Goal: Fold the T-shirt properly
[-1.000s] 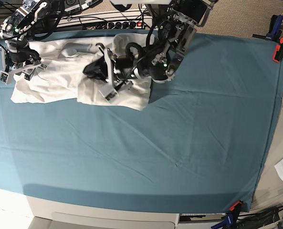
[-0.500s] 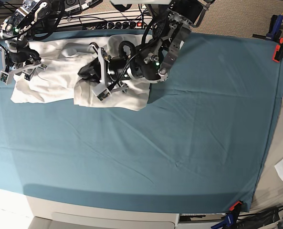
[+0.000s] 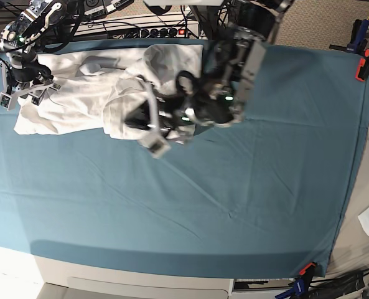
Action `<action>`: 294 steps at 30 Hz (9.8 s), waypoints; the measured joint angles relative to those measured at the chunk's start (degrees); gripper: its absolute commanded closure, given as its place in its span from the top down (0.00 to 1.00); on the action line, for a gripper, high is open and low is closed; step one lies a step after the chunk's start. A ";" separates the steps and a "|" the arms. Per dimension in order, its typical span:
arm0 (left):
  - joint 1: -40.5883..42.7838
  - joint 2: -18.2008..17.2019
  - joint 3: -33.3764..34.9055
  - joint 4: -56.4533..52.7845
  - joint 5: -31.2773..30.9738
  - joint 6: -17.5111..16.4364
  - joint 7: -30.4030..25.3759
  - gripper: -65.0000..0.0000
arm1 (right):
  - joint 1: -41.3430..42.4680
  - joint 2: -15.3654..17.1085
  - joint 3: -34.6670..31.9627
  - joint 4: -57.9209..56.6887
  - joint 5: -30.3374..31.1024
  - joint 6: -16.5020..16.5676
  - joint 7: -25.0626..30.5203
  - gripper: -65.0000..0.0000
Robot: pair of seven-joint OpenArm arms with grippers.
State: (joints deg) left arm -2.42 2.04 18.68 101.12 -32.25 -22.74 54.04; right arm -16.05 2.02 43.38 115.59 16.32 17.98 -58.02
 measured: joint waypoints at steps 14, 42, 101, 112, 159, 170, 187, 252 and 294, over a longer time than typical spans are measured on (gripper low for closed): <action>12.48 -4.42 -2.73 0.02 0.28 5.44 1.01 0.00 | 0.00 0.00 0.00 0.00 0.02 0.00 0.24 0.38; 9.05 -0.17 7.54 0.09 -6.60 -5.79 0.42 0.00 | -0.13 4.87 -0.09 -0.07 -4.98 3.87 0.00 0.44; 9.55 -10.01 -0.79 0.11 -15.87 -11.43 2.93 0.11 | 17.49 42.23 10.93 -86.33 50.01 21.97 -20.13 0.54; 9.55 -10.01 -0.74 0.11 -15.85 -11.43 2.93 0.11 | 24.15 40.79 1.22 -86.23 51.82 21.97 -20.63 0.54; 10.08 -10.95 -13.25 0.13 -16.37 -11.45 4.24 0.11 | 3.23 13.66 0.85 -22.08 65.85 21.44 -22.77 0.00; 9.86 -11.45 -13.25 0.13 -16.00 -11.43 4.22 0.11 | -8.90 -7.52 0.39 11.32 56.76 22.14 -23.37 0.00; 10.01 -16.68 -13.18 0.13 -16.50 -11.43 4.22 0.11 | -8.68 -9.86 -31.08 10.62 11.41 16.92 1.49 0.00; 20.94 -18.36 -3.58 27.06 -13.64 -3.58 -0.76 0.00 | -0.96 -9.97 -7.76 8.90 10.69 11.74 4.24 0.00; 19.63 -9.64 10.49 18.60 -0.55 2.89 -7.87 0.00 | 2.05 -9.97 -22.93 -0.13 -5.97 8.55 4.92 0.00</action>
State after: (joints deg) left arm 17.21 -7.60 29.17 119.72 -32.80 -19.86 46.17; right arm -14.00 -7.94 20.45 115.46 10.35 26.52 -53.10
